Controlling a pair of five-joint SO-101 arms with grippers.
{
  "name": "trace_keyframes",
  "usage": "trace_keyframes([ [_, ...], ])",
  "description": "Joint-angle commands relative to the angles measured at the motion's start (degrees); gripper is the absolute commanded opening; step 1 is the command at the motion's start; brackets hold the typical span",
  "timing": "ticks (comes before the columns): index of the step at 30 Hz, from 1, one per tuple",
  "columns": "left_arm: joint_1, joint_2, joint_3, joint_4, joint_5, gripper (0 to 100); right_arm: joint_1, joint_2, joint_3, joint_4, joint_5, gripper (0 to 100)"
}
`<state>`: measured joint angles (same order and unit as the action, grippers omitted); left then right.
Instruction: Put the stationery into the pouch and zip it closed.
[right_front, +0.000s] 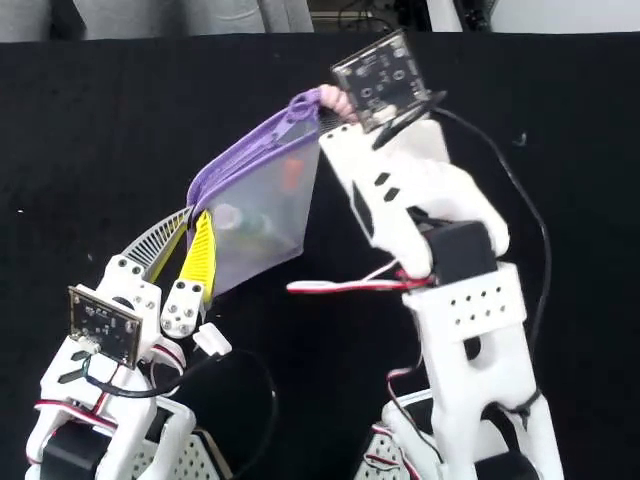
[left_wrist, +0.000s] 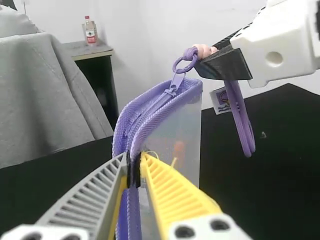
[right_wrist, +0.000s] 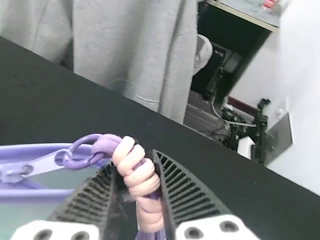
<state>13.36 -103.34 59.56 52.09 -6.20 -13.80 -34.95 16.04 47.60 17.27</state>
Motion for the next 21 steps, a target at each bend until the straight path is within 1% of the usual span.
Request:
trace_keyframes([
  [1,-0.22,-0.97,-2.86,0.26,-0.26,3,5.36,2.95,-6.11,-2.20,0.35,1.1],
  [4,-0.22,-0.97,-2.86,0.26,-0.26,3,5.80,5.23,-7.34,-2.02,0.35,1.1],
  [9,-0.22,-1.05,-2.86,0.35,-0.26,3,5.89,4.97,-7.60,-1.41,0.35,1.1],
  [16,-0.31,-1.05,-2.95,2.73,-0.26,3,10.99,5.85,-9.19,-1.32,0.44,1.1],
  [21,-4.35,-1.05,-2.95,2.37,0.26,3,13.01,8.40,-10.59,-1.23,0.44,1.1],
])
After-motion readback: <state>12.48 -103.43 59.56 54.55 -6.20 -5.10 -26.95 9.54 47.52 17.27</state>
